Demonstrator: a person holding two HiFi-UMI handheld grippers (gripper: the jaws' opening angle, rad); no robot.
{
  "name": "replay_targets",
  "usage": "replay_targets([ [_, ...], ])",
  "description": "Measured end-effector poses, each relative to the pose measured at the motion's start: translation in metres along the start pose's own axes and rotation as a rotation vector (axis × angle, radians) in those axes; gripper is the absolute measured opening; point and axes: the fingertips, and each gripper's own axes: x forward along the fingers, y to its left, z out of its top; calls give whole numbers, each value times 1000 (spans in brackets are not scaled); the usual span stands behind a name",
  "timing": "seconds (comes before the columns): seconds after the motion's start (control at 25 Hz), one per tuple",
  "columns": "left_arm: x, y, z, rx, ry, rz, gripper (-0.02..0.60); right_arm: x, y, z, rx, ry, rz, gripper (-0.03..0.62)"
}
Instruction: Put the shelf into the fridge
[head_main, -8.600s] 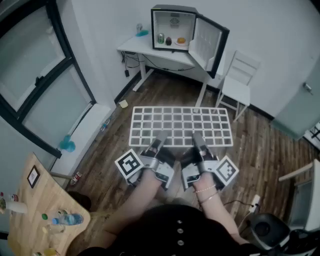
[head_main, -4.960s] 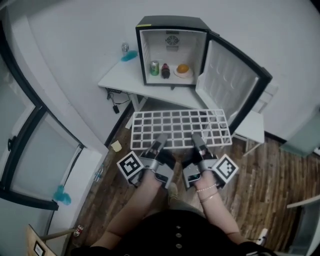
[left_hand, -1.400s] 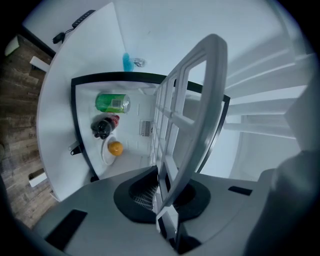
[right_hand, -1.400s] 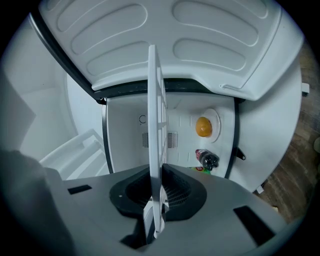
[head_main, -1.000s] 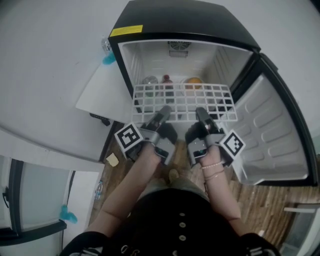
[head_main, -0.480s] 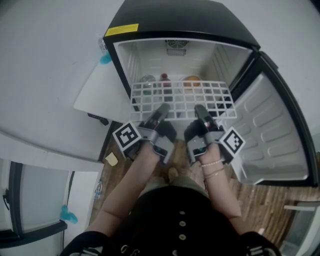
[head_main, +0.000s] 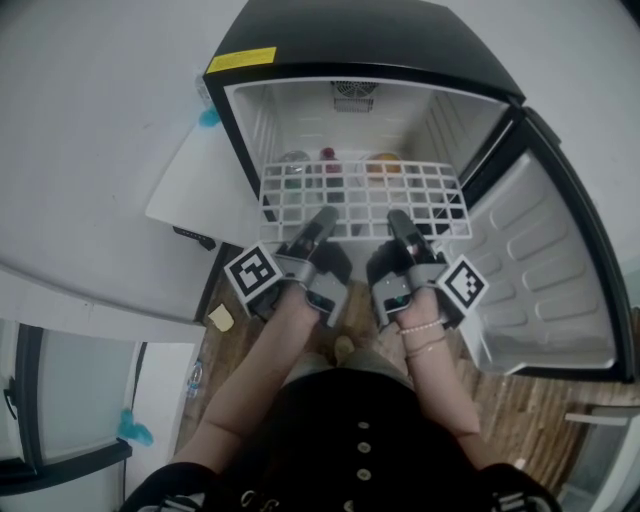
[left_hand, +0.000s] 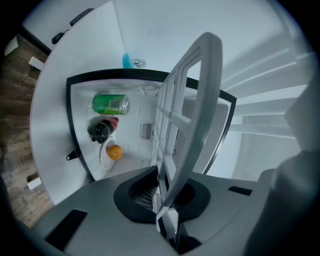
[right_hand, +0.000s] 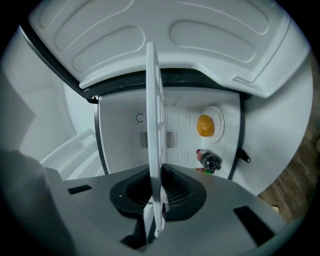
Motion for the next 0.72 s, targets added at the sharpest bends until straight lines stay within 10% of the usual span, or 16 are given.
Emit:
replay_targets([
  [0.72, 33, 8, 26, -1, -28, 2, 34, 40, -7, 15, 7, 0, -6, 35],
])
